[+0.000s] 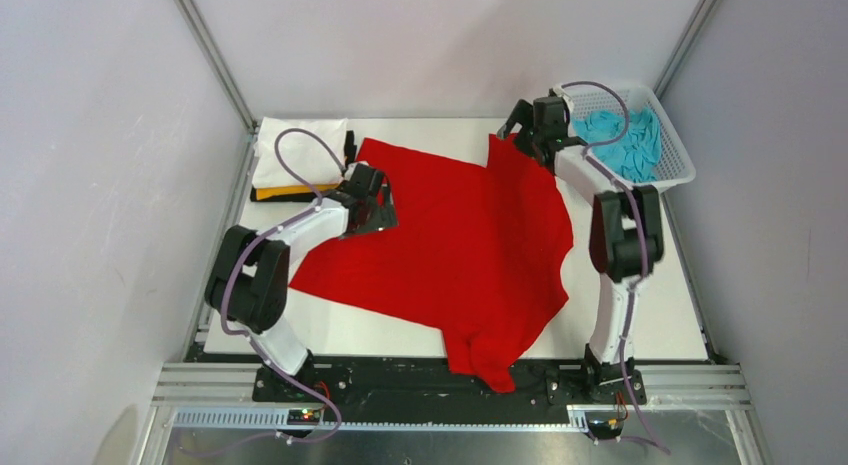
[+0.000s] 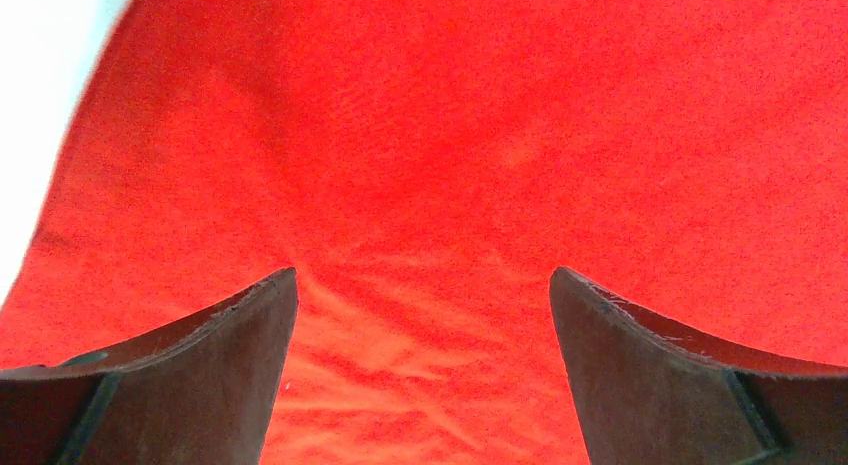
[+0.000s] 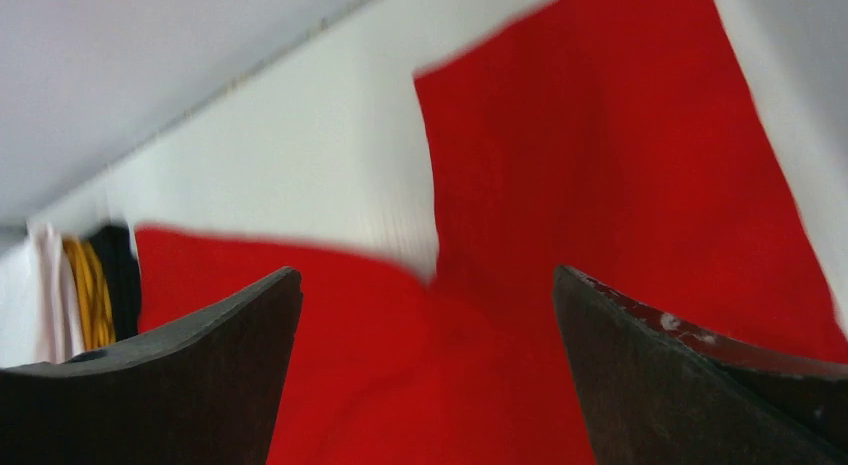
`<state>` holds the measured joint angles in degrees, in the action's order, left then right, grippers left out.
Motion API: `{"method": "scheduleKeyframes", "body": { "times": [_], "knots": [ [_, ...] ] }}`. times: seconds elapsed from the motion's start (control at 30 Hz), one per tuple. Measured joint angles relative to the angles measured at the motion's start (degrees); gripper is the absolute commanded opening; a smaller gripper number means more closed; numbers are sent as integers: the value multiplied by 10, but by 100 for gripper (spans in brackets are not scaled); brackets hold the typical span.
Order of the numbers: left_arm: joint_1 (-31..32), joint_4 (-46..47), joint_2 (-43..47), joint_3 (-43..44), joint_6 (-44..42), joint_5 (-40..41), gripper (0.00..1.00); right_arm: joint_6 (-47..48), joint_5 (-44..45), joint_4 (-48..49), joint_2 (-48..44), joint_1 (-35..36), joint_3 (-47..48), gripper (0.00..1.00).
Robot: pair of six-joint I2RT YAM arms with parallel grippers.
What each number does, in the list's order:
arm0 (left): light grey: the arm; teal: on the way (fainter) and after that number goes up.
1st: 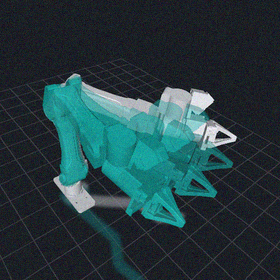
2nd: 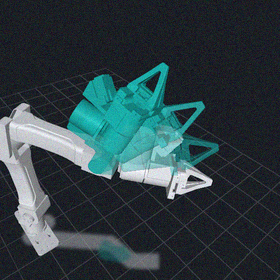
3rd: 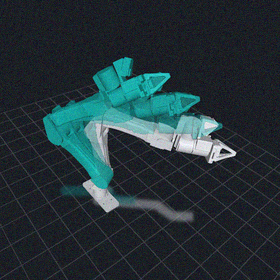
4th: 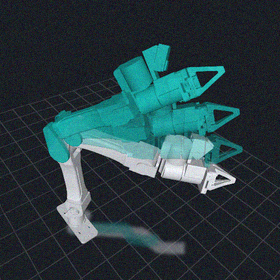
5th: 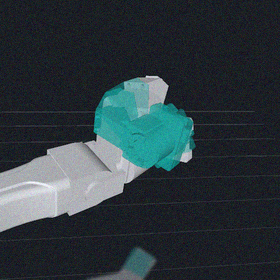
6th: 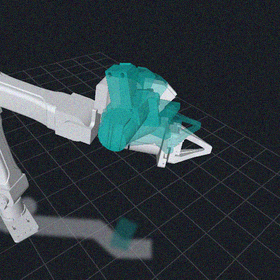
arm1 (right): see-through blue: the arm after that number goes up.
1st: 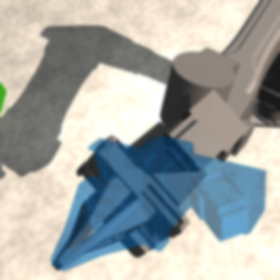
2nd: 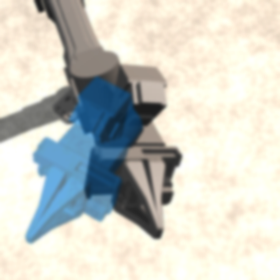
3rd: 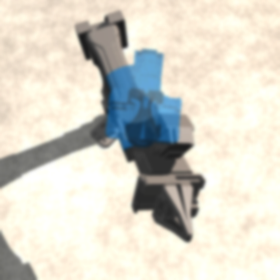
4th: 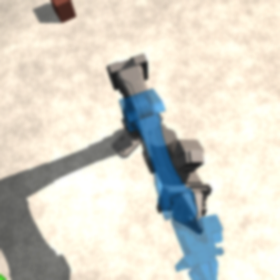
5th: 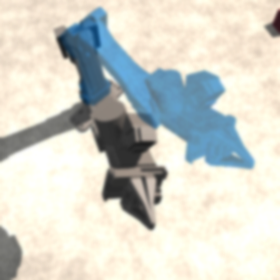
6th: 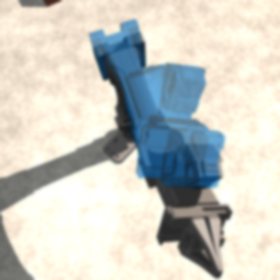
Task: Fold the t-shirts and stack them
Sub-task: Flatten out the tshirt
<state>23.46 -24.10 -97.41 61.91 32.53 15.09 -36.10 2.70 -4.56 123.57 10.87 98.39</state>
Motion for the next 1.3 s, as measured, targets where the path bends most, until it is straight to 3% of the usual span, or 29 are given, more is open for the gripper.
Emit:
{"method": "scheduleKeyframes", "body": {
  "times": [0.17,0.27,0.37,0.53,0.73,1.3],
  "knots": [
    [-2,4,42,-19,3,19,100,18,29,-90,-231,41,-190,99],
    [-6,4,56,-43,6,24,100,18,46,-128,-323,65,-284,99],
    [-13,4,59,-65,8,27,100,16,53,-167,-355,70,-393,99],
    [-31,5,62,-89,12,21,100,12,47,-207,-327,54,-457,99],
    [-51,18,54,-91,16,8,100,13,38,-187,-278,26,-427,99],
    [-80,26,-38,-14,20,-18,100,76,7,-256,-38,-40,-95,99]
  ]
}}
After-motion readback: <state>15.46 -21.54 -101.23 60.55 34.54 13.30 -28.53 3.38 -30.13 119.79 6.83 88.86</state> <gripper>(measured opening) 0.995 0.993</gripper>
